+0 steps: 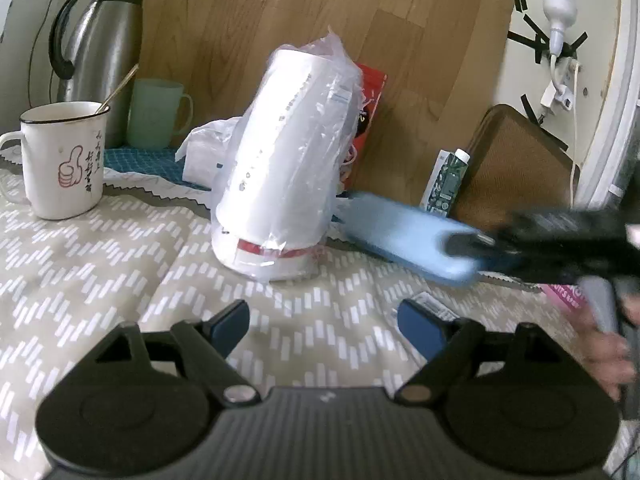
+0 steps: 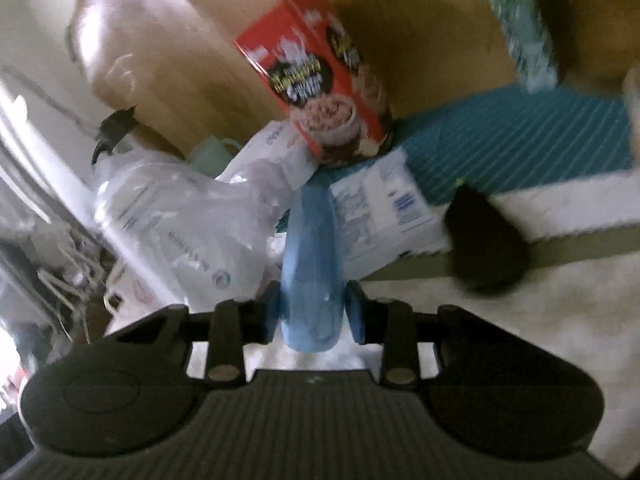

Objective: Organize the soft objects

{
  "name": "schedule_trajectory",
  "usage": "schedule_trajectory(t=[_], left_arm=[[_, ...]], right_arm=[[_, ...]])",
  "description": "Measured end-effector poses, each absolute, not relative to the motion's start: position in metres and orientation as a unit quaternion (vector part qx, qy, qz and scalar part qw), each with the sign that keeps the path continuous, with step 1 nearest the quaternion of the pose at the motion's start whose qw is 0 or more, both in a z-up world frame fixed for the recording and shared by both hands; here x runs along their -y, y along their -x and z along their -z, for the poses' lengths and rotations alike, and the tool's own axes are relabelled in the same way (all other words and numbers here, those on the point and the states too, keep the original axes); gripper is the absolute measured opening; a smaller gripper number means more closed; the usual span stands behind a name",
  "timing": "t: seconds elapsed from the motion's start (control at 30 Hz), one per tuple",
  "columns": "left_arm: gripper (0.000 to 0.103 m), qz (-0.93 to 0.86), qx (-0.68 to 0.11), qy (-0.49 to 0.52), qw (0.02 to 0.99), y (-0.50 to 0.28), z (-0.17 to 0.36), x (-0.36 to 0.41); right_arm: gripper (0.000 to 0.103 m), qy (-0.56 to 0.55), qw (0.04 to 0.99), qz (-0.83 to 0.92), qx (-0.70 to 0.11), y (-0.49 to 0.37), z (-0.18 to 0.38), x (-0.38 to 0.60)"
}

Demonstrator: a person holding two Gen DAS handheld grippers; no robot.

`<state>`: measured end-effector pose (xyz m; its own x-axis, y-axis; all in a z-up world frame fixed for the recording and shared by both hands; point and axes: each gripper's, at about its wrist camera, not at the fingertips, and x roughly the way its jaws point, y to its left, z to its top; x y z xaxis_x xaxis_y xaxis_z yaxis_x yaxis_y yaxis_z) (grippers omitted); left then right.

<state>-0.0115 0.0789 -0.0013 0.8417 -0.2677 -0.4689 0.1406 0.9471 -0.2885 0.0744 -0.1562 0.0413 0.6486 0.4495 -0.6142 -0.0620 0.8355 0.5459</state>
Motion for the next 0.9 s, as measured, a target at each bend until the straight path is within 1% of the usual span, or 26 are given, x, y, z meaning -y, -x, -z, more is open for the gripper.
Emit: schedule_trajectory(t=[0.13, 0.27, 0.4, 0.5, 0.63, 0.83, 0.87, 0.9], left_arm=[[0.084, 0.114, -0.26, 0.121, 0.951, 0.014, 0.0, -0.078], [0.084, 0.131, -0.263, 0.115, 0.949, 0.015, -0.003, -0.072], [0.084, 0.193, -0.272, 0.137, 0.933, 0.021, -0.014, -0.048], [0.085, 0.242, -0.268, 0.109, 0.926, 0.029, -0.029, -0.014], [0.086, 0.282, -0.272, 0.091, 0.916, 0.037, -0.038, 0.022], [0.086, 0.271, -0.297, 0.105, 0.909, 0.04, -0.033, 0.026], [0.086, 0.267, -0.301, 0.105, 0.91, 0.041, -0.033, 0.024], [0.086, 0.265, -0.303, 0.106, 0.909, 0.042, -0.033, 0.02]], right_arm=[[0.037, -0.116, 0.916, -0.117, -0.366, -0.021, -0.058, 0.166], [0.037, -0.046, 0.929, -0.106, -0.352, 0.051, -0.054, 0.18], [0.037, 0.023, 0.94, -0.081, -0.331, 0.111, -0.047, 0.174], [0.038, 0.023, 0.944, -0.076, -0.319, 0.137, -0.049, 0.176], [0.042, -0.033, 0.946, -0.131, -0.294, 0.148, -0.057, 0.183], [0.047, -0.05, 0.94, -0.185, -0.282, 0.137, -0.05, 0.166], [0.052, -0.047, 0.94, -0.194, -0.277, 0.137, -0.05, 0.163], [0.054, -0.041, 0.939, -0.201, -0.276, 0.135, -0.049, 0.16]])
